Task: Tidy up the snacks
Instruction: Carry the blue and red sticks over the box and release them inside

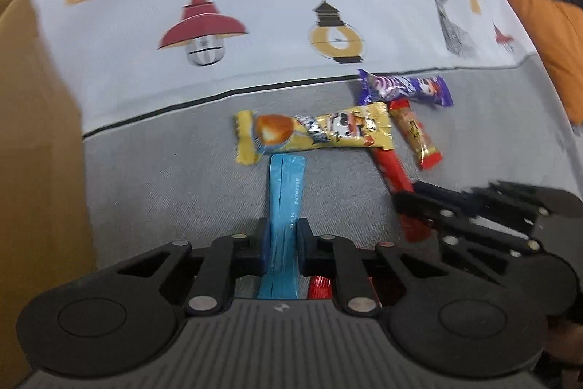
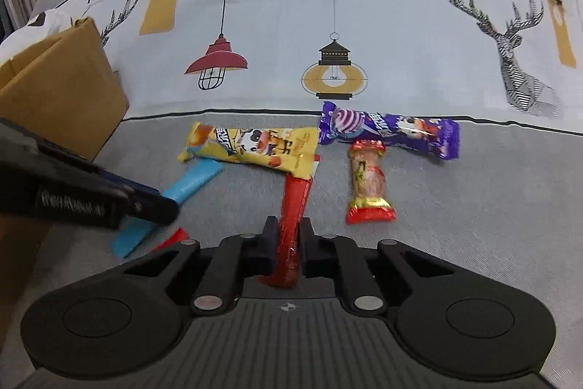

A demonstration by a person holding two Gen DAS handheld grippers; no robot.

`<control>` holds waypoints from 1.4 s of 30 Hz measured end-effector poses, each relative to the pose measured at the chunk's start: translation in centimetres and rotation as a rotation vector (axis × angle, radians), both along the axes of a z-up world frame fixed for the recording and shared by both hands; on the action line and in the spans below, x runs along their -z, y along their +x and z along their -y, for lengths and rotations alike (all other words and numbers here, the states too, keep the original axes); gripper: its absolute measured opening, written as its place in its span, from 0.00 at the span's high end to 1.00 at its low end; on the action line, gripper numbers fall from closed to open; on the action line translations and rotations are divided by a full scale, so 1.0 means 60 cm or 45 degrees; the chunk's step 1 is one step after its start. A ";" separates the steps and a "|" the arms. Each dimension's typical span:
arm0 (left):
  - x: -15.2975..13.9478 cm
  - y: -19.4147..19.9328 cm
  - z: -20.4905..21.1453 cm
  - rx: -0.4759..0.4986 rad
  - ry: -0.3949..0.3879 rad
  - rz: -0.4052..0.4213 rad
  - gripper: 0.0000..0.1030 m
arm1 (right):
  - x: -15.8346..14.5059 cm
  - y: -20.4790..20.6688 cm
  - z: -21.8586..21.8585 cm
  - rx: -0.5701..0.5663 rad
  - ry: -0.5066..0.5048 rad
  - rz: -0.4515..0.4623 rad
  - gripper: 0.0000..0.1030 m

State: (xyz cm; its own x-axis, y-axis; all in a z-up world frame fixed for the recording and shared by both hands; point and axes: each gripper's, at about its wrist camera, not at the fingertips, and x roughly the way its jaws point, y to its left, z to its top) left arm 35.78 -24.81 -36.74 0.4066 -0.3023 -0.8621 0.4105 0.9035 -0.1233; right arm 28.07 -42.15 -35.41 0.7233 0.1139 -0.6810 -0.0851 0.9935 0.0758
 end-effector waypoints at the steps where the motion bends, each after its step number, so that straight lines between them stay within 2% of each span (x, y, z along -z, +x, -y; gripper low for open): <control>1: 0.002 -0.004 -0.003 -0.010 -0.005 -0.010 0.83 | -0.004 -0.006 0.002 0.002 -0.009 0.008 0.89; 4: 0.010 -0.008 -0.006 -0.023 -0.023 -0.009 0.81 | -0.004 -0.021 0.005 -0.006 -0.016 0.008 0.89; 8: 0.017 -0.002 0.001 -0.025 -0.028 0.011 0.80 | 0.002 -0.018 0.008 -0.005 0.006 -0.001 0.83; 12: 0.016 -0.003 0.015 0.005 0.016 0.044 0.88 | 0.009 -0.009 0.001 -0.020 -0.033 0.016 0.83; 16: -0.006 -0.015 0.008 -0.057 -0.012 0.006 0.89 | 0.000 -0.007 0.001 0.002 -0.030 0.016 0.91; 22: -0.097 -0.084 -0.002 -0.026 -0.060 0.149 0.89 | -0.055 -0.050 0.007 0.063 0.012 0.119 0.91; 28: -0.194 -0.150 -0.039 -0.081 -0.160 0.237 0.89 | -0.129 -0.119 -0.003 0.099 0.115 0.216 0.91; 31: -0.238 -0.186 -0.067 -0.111 -0.167 0.286 0.89 | -0.169 -0.142 -0.029 0.095 0.147 0.271 0.91; 38: -0.334 -0.254 -0.164 -0.209 -0.208 0.415 0.89 | -0.260 -0.202 -0.128 -0.021 0.256 0.391 0.91; 42: -0.403 -0.304 -0.223 -0.270 -0.233 0.569 0.89 | -0.327 -0.231 -0.187 -0.107 0.276 0.476 0.91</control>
